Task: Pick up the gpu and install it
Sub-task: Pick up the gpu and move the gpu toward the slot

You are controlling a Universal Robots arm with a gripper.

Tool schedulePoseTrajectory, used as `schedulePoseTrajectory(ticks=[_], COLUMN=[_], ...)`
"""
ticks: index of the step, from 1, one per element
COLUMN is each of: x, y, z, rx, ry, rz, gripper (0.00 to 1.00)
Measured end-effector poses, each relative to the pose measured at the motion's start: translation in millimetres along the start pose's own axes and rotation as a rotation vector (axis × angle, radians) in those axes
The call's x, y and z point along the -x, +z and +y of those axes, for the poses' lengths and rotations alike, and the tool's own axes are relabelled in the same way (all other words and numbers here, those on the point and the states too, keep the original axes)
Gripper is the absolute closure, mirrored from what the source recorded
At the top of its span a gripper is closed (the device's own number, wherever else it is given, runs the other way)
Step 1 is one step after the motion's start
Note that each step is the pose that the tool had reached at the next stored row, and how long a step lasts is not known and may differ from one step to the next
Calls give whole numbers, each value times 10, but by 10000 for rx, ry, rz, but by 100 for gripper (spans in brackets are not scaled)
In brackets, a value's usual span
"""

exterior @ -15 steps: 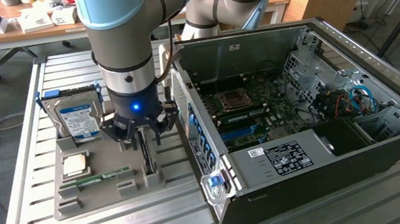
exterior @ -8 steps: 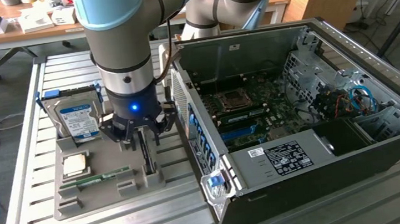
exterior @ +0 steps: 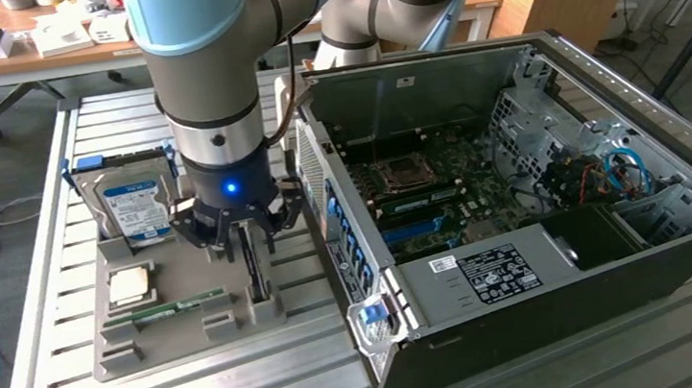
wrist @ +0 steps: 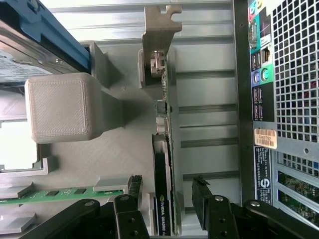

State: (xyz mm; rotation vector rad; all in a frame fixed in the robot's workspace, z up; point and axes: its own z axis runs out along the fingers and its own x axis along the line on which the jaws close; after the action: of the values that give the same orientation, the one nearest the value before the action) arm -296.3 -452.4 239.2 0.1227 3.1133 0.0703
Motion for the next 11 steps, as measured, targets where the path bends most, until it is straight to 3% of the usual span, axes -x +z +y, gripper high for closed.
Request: schedulePoseTrajectory(ticks=[11], x=[-2], y=[33], z=[-1], rx=[2], ry=[2], rz=[-2], gripper=[47])
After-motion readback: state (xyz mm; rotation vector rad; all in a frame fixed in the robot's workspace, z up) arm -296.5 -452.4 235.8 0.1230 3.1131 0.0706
